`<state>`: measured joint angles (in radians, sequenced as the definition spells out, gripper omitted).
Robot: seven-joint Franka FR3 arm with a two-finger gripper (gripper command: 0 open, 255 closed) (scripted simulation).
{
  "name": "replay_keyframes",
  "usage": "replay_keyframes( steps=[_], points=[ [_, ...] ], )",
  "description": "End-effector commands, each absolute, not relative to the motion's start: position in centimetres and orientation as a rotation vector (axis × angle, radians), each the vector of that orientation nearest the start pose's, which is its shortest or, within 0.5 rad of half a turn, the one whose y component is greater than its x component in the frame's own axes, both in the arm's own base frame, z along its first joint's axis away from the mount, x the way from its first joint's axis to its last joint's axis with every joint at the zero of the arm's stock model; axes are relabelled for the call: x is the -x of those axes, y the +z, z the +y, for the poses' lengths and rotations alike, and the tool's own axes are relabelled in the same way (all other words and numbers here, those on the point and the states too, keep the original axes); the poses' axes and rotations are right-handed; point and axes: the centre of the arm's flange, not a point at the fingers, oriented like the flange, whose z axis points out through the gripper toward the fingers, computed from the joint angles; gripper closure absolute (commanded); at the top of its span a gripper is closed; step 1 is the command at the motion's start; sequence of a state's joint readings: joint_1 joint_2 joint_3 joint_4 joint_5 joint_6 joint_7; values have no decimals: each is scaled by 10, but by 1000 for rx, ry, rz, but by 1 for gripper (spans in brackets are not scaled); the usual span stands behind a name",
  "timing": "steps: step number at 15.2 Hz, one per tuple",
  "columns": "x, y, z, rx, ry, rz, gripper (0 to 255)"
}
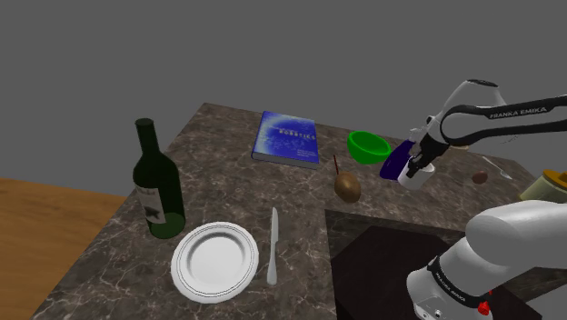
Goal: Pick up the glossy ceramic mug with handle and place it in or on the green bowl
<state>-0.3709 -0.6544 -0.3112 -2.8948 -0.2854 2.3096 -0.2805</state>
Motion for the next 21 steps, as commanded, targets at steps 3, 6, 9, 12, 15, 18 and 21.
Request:
replay_keyframes(
  steps=[3,6,9,12,15,18,21],
  points=[
    [-257,372,-196,3183,-69,252,255],
    [-257,388,-196,3183,-69,252,255],
    [-257,403,-196,3183,-69,252,255],
    [-257,419,-196,3183,-69,252,255],
    [-257,435,-196,3183,-69,252,255],
    [-257,451,-196,3183,-69,252,255],
    [-257,467,-196,3183,-69,252,255]
  ],
)
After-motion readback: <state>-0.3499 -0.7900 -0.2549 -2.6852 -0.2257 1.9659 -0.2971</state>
